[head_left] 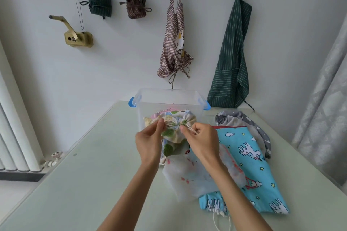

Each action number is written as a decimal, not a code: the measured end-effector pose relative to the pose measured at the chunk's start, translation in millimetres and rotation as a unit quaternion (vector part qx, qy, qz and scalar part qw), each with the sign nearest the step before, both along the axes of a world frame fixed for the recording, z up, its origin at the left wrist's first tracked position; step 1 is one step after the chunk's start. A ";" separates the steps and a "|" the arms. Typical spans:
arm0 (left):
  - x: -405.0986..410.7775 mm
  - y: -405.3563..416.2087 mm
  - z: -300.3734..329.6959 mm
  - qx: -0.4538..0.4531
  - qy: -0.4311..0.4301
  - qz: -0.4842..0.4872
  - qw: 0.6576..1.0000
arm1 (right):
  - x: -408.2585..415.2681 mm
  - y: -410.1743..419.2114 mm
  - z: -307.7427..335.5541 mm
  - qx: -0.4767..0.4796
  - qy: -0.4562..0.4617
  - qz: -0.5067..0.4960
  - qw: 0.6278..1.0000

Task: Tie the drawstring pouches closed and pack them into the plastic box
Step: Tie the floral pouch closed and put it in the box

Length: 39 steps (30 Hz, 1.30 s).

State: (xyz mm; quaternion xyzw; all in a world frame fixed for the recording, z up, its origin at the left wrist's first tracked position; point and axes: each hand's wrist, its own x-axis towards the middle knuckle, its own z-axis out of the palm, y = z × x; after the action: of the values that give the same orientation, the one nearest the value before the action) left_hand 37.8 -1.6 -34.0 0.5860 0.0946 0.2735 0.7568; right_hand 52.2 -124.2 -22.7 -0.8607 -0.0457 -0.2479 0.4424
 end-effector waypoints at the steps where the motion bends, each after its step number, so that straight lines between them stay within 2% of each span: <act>1: 4.0 -2.2 -6.1 0.003 0.000 0.007 1.000 | 7.1 1.2 -2.8 0.012 0.016 -0.006 1.000; 6: 22.7 -11.1 -24.8 -0.035 0.022 0.046 0.998 | 28.8 10.8 -27.9 0.063 0.072 -0.022 0.995; 10: 36.4 -1.1 -23.2 0.014 0.021 0.024 0.999 | 31.8 2.9 -29.5 0.053 0.014 0.020 0.998; 14: 45.7 19.5 -7.2 0.091 0.038 -0.080 0.992 | 27.3 -19.5 1.5 0.004 0.070 0.115 0.991; 18: 39.4 27.7 7.9 0.147 0.019 -0.082 0.986 | 15.2 -33.0 18.9 -0.077 0.113 0.093 0.986; 22: 33.4 19.9 19.6 0.144 -0.057 -0.072 0.985 | 8.4 -32.3 21.5 -0.153 0.155 0.074 0.973; 25: 32.9 6.1 21.5 0.127 -0.083 -0.143 0.978 | 4.5 -22.9 16.4 -0.199 0.177 0.104 0.958; 27: 31.9 1.0 20.8 0.112 -0.078 -0.226 0.964 | 4.3 -19.5 13.9 -0.210 0.194 0.123 0.950; 29: 31.6 3.3 20.3 0.135 -0.056 -0.288 0.946 | 3.7 -21.3 15.6 -0.201 0.221 0.144 0.943; 34: 31.1 17.7 19.5 0.290 0.038 -0.351 0.890 | -9.0 -42.2 41.4 -0.172 0.312 0.228 0.906; 39: 24.1 6.4 16.3 0.365 0.061 -0.440 0.818 | -13.3 -64.9 55.9 -0.052 0.248 0.206 0.945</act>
State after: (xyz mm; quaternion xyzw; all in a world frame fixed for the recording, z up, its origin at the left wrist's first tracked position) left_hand 61.8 4.8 -17.7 0.8142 -0.2342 -0.1105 0.5197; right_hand 38.9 -189.1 33.2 -0.8884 -0.1234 0.0722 0.4362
